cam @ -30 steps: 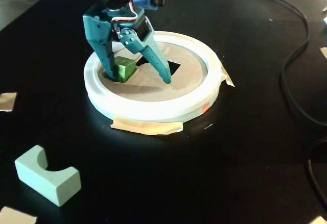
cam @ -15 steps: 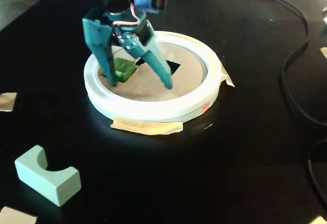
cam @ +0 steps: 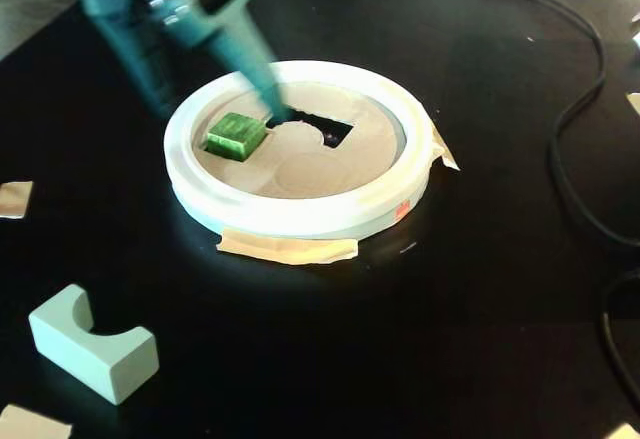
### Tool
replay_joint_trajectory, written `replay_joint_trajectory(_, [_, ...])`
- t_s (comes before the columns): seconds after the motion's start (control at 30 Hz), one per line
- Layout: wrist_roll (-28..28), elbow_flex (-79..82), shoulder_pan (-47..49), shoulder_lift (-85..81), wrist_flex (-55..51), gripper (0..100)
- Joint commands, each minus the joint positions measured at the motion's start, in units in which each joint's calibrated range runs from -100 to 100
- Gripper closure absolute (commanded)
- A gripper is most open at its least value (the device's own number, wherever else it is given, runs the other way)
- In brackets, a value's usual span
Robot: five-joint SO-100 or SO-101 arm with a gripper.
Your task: Pick up the square block and drop it in corresponding square shaped hole
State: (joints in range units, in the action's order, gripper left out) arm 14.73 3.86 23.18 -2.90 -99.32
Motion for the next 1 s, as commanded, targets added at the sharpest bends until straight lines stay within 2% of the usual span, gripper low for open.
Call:
replay_joint_trajectory(0.0, [-2.25, 12.45, -9.19, -17.93, 3.54, 7])
replay_joint_trajectory(0.3, [-10.79, 55.43, -34.91, -62.44, 26.62, 7])
replay_joint_trajectory(0.43, [-14.46, 67.09, -38.53, -72.56, 32.74, 7])
replay_joint_trajectory(0.63, [-17.05, 78.75, -40.41, -74.98, 40.87, 7])
replay_joint_trajectory(0.97, [-16.65, 85.40, -39.66, -74.98, 41.07, 5])
